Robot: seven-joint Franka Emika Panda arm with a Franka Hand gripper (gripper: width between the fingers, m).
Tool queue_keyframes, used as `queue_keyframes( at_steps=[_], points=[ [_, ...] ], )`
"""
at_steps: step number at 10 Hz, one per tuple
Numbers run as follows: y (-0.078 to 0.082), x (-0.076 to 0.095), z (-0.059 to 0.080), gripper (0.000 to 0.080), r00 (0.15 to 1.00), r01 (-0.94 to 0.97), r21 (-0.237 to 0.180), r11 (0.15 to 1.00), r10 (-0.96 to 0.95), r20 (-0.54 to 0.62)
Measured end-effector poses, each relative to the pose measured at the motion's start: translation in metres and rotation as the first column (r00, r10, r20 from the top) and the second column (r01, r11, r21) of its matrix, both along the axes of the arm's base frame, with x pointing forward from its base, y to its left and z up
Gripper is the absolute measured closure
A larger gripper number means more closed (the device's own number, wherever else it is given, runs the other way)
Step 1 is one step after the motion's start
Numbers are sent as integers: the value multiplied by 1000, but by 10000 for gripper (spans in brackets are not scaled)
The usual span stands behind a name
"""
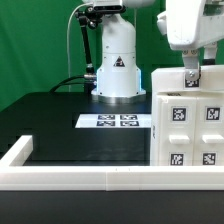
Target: Assemble cabinet
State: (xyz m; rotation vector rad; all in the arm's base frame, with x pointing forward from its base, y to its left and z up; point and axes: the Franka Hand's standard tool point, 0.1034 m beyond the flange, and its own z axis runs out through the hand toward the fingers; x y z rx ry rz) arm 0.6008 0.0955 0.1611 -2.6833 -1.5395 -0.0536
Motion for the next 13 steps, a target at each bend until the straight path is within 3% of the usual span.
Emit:
queue_keyframes(
  at_steps=[1, 3, 8, 12, 13],
  points=[
    [0, 0, 0, 3, 1000, 10, 0, 1000, -10, 1],
    [-1, 1, 0, 239, 1000, 16, 0, 1000, -16, 3],
    [-4, 1, 0, 236, 997, 81, 1, 997, -81, -1],
    [-4, 1, 0, 235, 927, 375, 4, 927, -374, -18],
    [-5, 2, -1, 235, 870, 494, 20, 869, -494, -11]
  ],
)
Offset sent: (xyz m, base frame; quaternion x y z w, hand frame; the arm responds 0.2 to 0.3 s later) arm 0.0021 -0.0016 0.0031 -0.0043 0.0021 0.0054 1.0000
